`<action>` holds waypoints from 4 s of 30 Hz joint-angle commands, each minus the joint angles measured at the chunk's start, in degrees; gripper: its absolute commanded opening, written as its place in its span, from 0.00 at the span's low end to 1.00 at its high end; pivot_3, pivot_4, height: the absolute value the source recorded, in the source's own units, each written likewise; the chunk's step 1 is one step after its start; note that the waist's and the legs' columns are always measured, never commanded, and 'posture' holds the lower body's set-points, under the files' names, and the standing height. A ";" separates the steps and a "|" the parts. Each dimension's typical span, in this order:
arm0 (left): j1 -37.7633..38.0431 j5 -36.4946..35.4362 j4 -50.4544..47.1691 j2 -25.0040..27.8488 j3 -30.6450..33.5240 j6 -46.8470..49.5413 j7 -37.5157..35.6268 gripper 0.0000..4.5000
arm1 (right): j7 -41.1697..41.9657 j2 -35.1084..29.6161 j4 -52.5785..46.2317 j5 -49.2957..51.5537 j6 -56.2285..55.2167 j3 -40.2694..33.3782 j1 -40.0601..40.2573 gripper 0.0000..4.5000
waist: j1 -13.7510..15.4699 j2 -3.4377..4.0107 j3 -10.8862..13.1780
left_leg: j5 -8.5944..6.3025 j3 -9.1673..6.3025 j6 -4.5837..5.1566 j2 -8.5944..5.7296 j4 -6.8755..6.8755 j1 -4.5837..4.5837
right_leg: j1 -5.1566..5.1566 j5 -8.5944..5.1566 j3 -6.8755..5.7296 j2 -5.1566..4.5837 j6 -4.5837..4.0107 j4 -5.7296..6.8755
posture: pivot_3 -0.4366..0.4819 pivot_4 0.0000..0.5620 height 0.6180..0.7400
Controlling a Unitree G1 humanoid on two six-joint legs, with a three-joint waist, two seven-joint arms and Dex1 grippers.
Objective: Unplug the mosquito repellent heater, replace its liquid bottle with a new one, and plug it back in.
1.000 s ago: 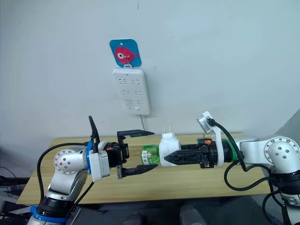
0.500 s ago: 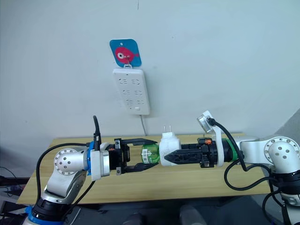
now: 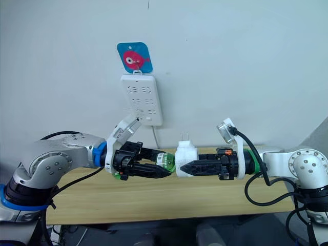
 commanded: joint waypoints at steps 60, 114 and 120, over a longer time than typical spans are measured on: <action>4.56 7.32 0.43 0.17 5.52 -8.79 -0.12 0.50 | 0.85 0.53 -3.77 -0.56 1.70 -0.66 -0.65 0.66 | 0.47 -0.04 0.03 | 0.00 0.08 0.00 -0.03 0.10 0.01 | 0.03 0.01 0.07 -0.03 0.01 0.04 | 0.34 0.12 0.76; 21.76 21.93 -4.02 -2.16 7.40 -18.79 -1.83 0.50 | 15.76 1.68 38.90 -87.42 -20.74 20.85 -4.27 0.66 | 0.71 -0.10 1.34 | 0.00 0.46 -0.02 -0.06 0.03 0.00 | -0.18 0.03 0.33 -0.16 0.02 0.05 | 0.37 0.19 0.76; 21.57 23.18 -3.53 -3.12 6.83 -19.48 -2.00 0.50 | 16.14 4.44 42.39 -89.61 -19.54 17.57 -4.78 1.00 | 0.70 -0.06 1.38 | -0.01 0.45 -0.02 -0.09 0.05 0.00 | -0.16 0.03 0.32 -0.19 0.03 0.06 | 0.37 0.19 0.76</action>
